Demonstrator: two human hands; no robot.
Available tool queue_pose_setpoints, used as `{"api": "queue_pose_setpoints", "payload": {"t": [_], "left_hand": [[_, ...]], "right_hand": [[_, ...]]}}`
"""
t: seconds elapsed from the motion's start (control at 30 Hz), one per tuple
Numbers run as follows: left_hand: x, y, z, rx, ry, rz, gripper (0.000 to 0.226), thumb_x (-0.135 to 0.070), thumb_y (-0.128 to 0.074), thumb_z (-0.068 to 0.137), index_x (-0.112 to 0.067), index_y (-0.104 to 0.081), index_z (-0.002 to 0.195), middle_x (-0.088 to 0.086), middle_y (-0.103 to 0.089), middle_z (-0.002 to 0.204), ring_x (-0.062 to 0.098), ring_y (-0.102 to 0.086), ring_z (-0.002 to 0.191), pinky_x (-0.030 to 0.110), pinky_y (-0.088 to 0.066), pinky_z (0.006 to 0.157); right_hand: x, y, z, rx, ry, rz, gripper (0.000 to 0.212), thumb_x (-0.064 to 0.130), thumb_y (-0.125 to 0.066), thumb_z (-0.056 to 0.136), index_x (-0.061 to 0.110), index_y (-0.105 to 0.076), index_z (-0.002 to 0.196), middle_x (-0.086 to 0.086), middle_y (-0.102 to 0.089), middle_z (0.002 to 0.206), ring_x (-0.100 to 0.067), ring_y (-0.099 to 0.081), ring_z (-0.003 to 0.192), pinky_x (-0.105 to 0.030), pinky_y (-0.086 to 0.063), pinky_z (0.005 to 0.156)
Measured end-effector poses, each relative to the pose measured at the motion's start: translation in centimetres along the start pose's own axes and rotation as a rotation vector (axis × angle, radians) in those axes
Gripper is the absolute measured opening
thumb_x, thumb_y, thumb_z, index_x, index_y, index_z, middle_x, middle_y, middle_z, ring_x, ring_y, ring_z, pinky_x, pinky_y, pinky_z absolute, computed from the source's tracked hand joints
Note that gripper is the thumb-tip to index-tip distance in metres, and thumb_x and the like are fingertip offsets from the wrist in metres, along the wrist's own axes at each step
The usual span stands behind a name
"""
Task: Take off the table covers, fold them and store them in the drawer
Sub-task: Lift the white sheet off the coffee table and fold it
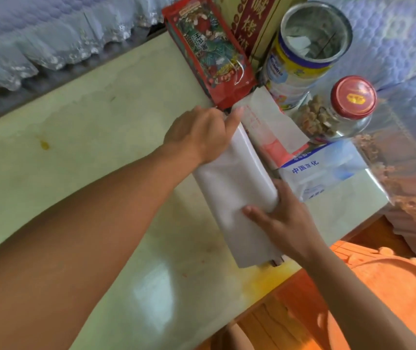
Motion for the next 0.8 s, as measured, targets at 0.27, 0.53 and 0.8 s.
{"api": "queue_pose_setpoints", "payload": {"t": [0.27, 0.53, 0.8], "left_hand": [[2.5, -6.1, 3.1, 0.038, 0.197, 0.114, 0.074, -0.058, -0.02, 0.105, -0.005, -0.07, 0.11, 0.025, -0.069, 0.114, 0.044, -0.064, 0.103, 0.043, -0.047, 0.081], [-1.1, -5.2, 1.7, -0.066, -0.029, 0.503, 0.046, -0.039, -0.034, 0.103, -0.012, -0.047, 0.138, 0.018, -0.056, 0.134, 0.039, -0.059, 0.118, 0.049, -0.043, 0.093], [-0.1, -8.3, 1.4, 0.033, -0.24, 0.321, 0.058, -0.041, -0.039, 0.095, -0.023, -0.048, 0.15, 0.01, -0.044, 0.155, 0.034, -0.036, 0.145, 0.052, -0.032, 0.115]], "right_hand": [[0.5, -2.3, 0.7, -0.172, 0.325, -0.561, 0.065, 0.05, -0.048, 0.099, 0.02, -0.033, 0.155, -0.01, -0.028, 0.161, -0.034, -0.022, 0.148, -0.049, -0.025, 0.118], [-0.5, -6.3, 4.2, -0.05, 0.372, -0.684, 0.075, 0.061, -0.026, 0.102, 0.017, -0.011, 0.161, -0.009, 0.0, 0.168, -0.032, 0.004, 0.155, -0.052, -0.014, 0.123], [-0.2, -7.1, 4.4, -0.064, 0.384, -0.736, 0.076, 0.061, -0.028, 0.102, 0.016, -0.009, 0.16, -0.009, -0.001, 0.167, -0.036, 0.0, 0.154, -0.053, -0.008, 0.122]]}}
Point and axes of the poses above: each hand's wrist, its own z-axis towards the middle knuckle, its own y-axis out of the back of the hand, x = y × z, the point moved 8 cm from there along z, towards the middle knuckle
